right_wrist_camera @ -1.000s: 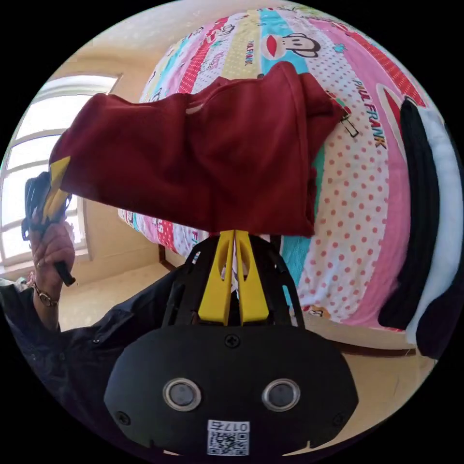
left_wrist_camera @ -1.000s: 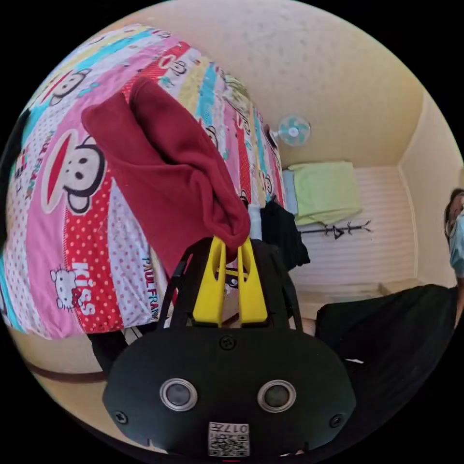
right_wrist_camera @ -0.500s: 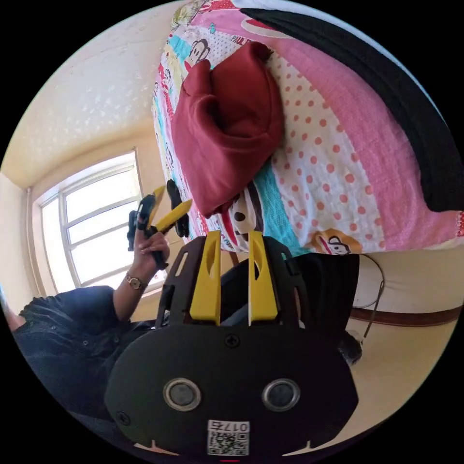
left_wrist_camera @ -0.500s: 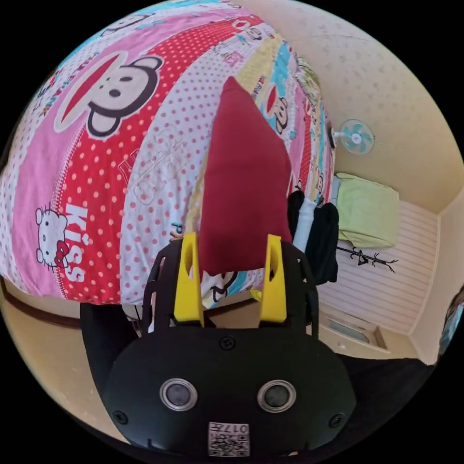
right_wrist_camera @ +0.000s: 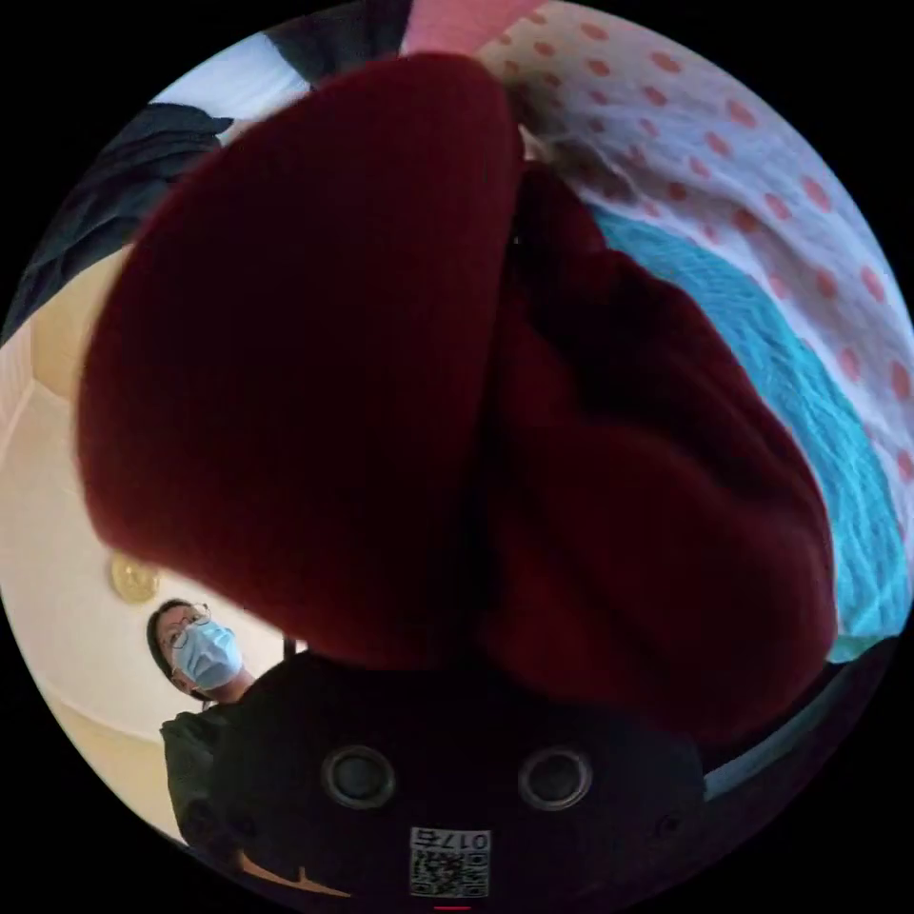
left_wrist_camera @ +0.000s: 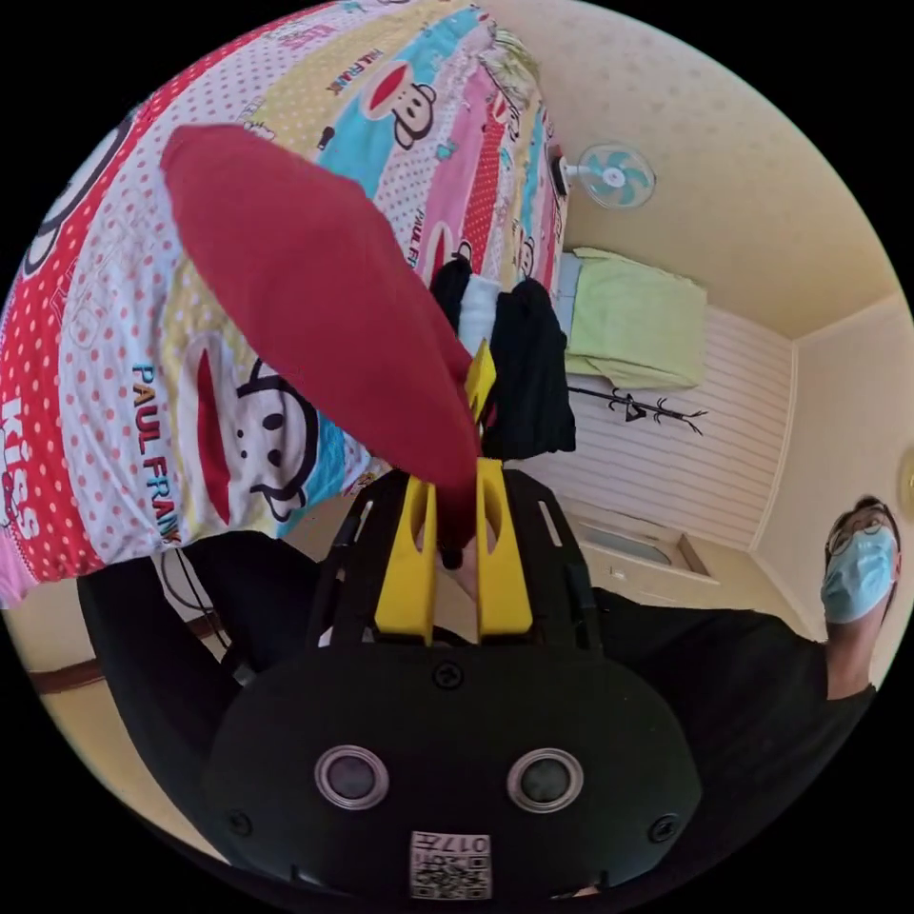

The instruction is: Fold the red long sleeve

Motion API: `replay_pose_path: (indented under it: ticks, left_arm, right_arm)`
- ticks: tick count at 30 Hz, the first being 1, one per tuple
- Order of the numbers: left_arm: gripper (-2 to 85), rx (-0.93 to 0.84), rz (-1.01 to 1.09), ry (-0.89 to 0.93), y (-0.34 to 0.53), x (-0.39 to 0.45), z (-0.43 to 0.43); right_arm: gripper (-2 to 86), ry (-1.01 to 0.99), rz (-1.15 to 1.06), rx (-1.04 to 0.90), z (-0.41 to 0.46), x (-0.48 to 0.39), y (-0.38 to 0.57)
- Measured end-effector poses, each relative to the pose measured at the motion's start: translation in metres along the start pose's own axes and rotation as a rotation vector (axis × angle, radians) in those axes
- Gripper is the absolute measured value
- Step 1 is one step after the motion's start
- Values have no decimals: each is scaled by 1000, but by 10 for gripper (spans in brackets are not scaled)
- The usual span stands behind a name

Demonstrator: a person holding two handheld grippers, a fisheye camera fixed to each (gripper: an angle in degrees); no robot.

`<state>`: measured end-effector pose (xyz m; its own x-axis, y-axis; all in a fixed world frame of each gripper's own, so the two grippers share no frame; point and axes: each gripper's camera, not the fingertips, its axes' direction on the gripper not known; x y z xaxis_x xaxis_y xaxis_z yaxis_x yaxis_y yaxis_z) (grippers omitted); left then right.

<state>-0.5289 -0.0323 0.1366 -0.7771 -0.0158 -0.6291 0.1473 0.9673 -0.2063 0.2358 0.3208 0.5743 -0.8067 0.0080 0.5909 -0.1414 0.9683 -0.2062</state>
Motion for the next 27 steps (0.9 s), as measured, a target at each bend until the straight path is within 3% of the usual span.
replay_pose_path:
  ticks: [2, 4, 9, 12, 15, 17, 20, 22, 23, 25, 27]
  left_arm:
    - [78, 53, 46, -53, 23, 39, -25]
    - [91, 38, 86, 26, 31, 61, -48]
    - [99, 67, 223, 355, 59, 102, -115]
    - [94, 135, 157, 330, 71, 94, -155]
    - [84, 255, 53, 315, 80, 72, -193]
    - [76, 364, -34, 431, 84, 47, -213]
    - [71, 488, -208, 598, 87, 15, -222]
    - [63, 587, -335, 832, 92, -5, -212]
    - [57, 662, -356, 1007, 94, -11, -203]
    - [51, 693, -355, 1151, 91, -8, -193]
    - [50, 642, -335, 1083, 84, 2, -195]
  right_arm:
    - [228, 161, -112, -110, 18, -36, 9]
    - [211, 269, -273, -243, 43, -88, 28]
    - [183, 119, -552, -356, 46, -197, 53]
    - [167, 101, -763, -398, 25, -269, 77]
    - [150, 252, -942, -357, -6, -313, 102]
    - [139, 349, -920, -262, -35, -311, 98]
    - [120, 540, -684, 57, -109, -263, 68]
    - [102, 677, -322, 316, -173, -199, 56]
    - [98, 675, -303, 333, -182, -187, 59]
    - [88, 520, -368, 420, -199, -165, 89]
    - [84, 497, -414, 438, -197, -154, 112]
